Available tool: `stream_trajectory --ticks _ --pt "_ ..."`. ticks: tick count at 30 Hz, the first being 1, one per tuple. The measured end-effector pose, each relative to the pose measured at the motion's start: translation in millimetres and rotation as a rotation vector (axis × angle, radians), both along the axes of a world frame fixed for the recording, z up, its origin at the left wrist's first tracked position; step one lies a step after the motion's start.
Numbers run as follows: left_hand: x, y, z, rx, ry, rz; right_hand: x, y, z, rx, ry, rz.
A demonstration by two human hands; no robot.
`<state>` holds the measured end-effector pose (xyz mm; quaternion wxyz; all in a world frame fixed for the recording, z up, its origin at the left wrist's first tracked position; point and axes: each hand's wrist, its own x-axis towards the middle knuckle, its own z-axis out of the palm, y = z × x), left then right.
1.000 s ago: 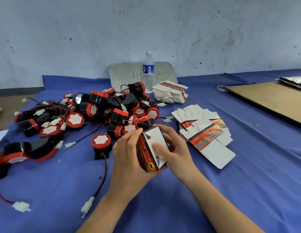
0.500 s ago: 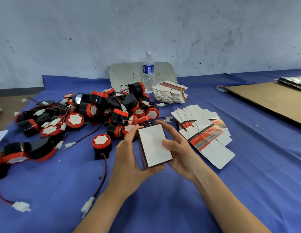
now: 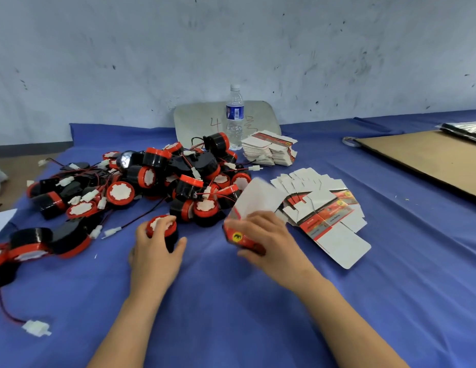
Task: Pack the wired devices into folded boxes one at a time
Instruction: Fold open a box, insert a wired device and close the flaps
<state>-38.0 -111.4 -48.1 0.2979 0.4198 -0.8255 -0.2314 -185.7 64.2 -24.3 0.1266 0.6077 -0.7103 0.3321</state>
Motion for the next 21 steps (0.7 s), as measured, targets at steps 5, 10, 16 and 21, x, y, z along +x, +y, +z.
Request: stream_trajectory --ticks 5,10,16,21 --pt "0 2 9 -0.010 0.354 0.023 19 -3 -5 -0.050 0.032 0.135" --pt "1 24 36 0.196 0.867 0.002 32 -4 -1 -0.364 0.019 0.146" --pt "-3 59 44 0.158 1.007 -0.274 45 -9 -3 -0.435 -0.014 0.254" --pt "-4 62 39 0.100 0.844 -0.298 44 -9 -8 -0.521 -0.062 0.171"
